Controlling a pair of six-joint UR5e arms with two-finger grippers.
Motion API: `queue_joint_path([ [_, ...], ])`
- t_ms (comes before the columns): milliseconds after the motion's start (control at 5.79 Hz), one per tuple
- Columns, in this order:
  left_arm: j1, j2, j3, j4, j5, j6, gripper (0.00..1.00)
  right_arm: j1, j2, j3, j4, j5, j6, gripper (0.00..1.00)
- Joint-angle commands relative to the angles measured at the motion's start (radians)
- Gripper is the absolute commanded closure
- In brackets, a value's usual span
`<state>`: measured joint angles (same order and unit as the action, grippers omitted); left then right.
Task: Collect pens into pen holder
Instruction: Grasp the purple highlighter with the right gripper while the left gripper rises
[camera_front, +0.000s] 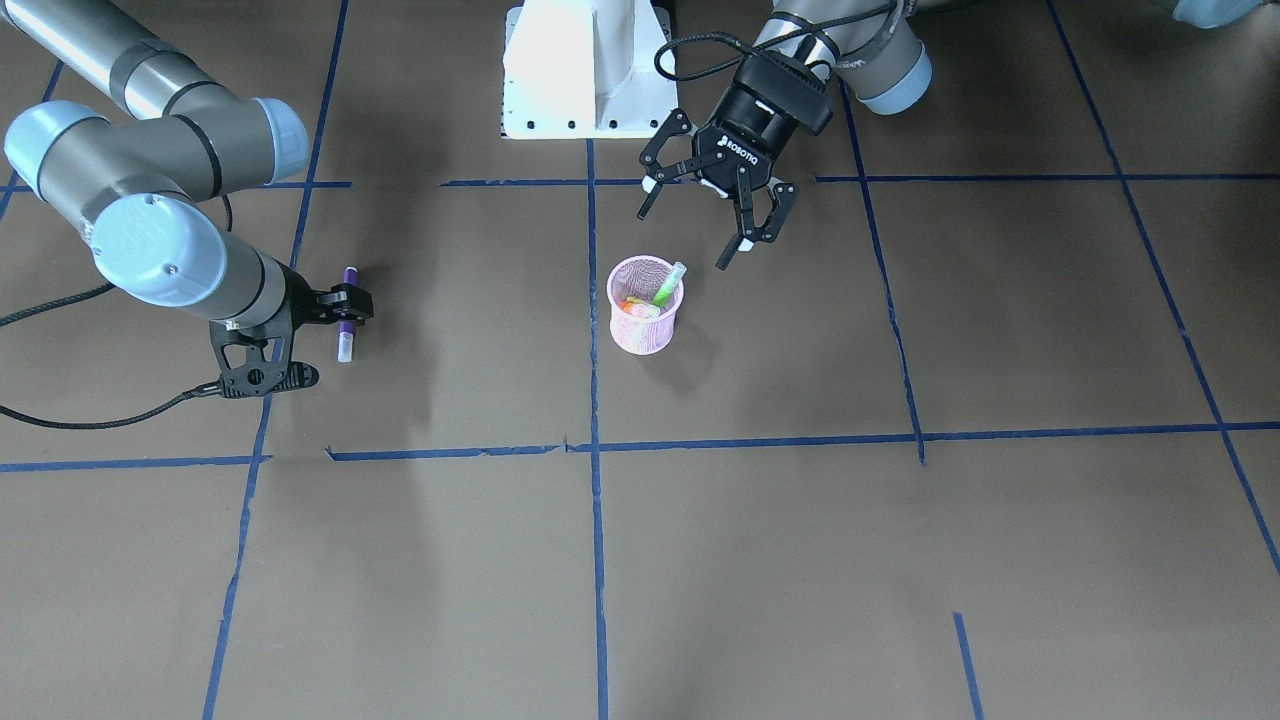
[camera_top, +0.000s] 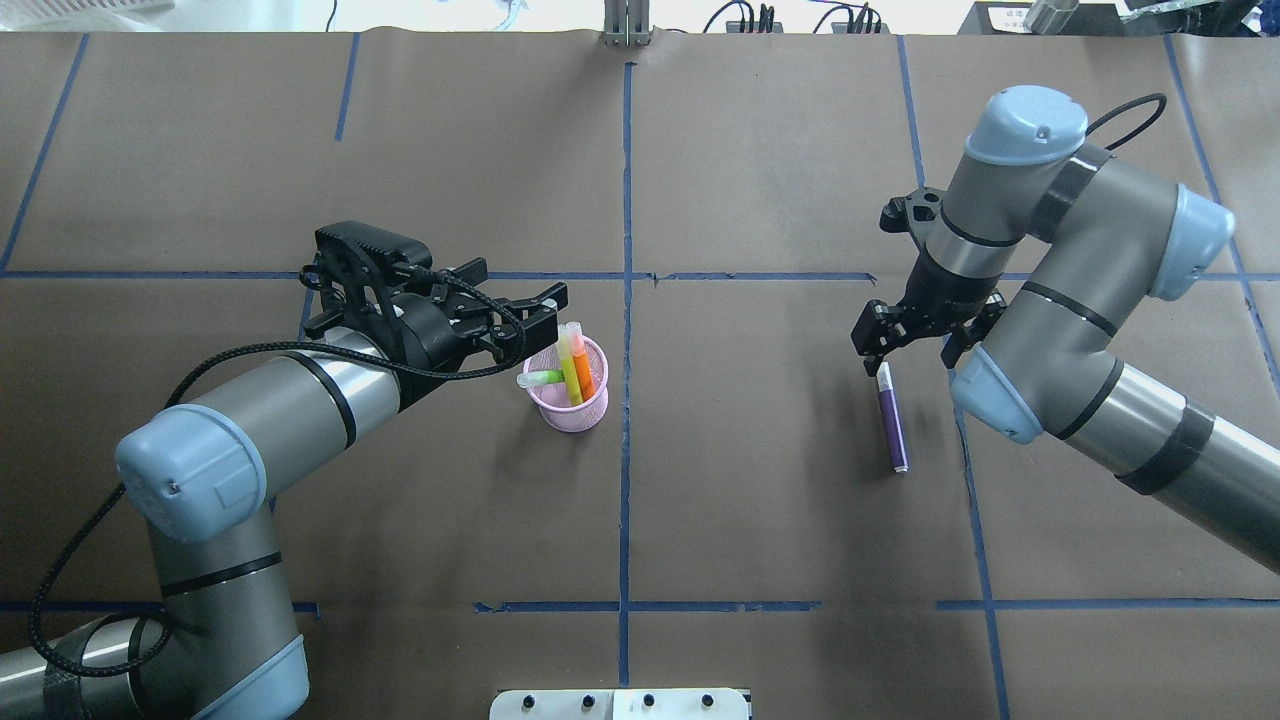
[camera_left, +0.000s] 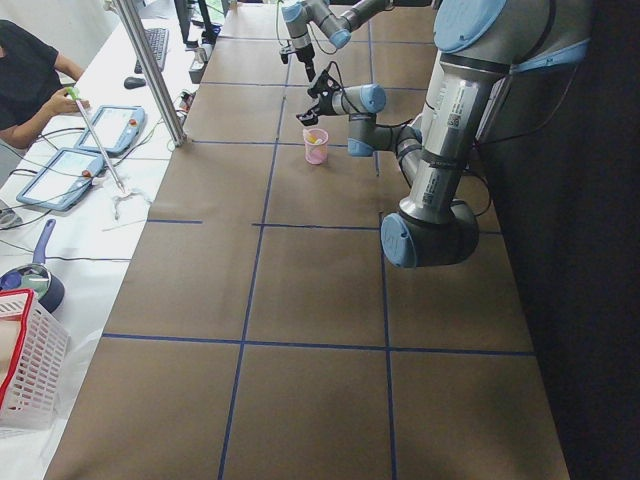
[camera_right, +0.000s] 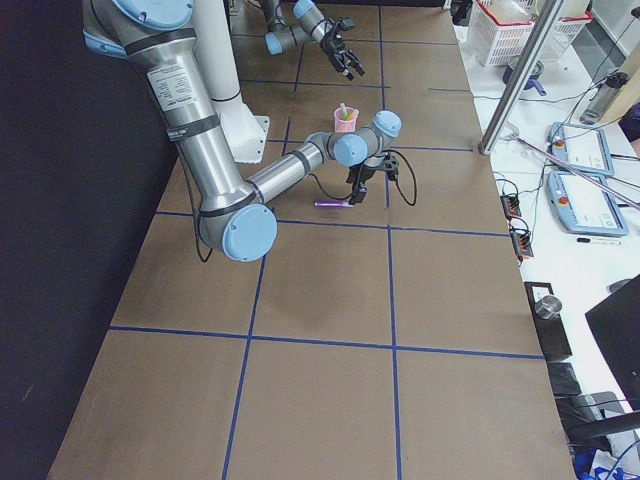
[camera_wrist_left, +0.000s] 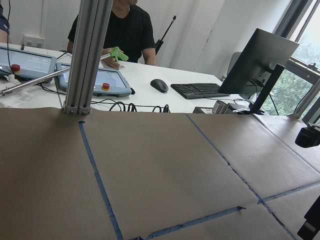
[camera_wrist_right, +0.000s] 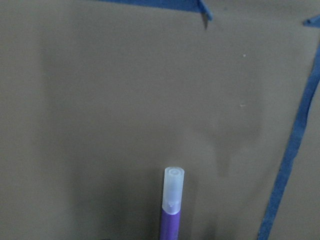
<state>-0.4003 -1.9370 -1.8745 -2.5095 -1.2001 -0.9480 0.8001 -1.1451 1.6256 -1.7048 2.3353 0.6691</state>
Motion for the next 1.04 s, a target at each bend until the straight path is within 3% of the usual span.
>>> queue_joint_path([
  [0, 0.003, 0.003, 0.006, 0.0, 0.002, 0.0, 0.0, -0.031, 0.004, -0.009, -0.009, 0.002, 0.006, 0.12],
  [346, 0.003, 0.004, 0.011, 0.0, 0.002, 0.0, 0.0, -0.052, 0.002, -0.033, -0.003, -0.005, 0.017, 0.14],
  [691, 0.003, 0.022, 0.003, -0.002, 0.002, 0.0, 0.0, -0.053, 0.039, -0.059, 0.004, -0.004, 0.204, 0.17],
  [864, 0.003, 0.023, 0.002, -0.002, 0.002, 0.002, 0.0, -0.053, 0.036, -0.059, 0.004, -0.004, 0.201, 0.19],
])
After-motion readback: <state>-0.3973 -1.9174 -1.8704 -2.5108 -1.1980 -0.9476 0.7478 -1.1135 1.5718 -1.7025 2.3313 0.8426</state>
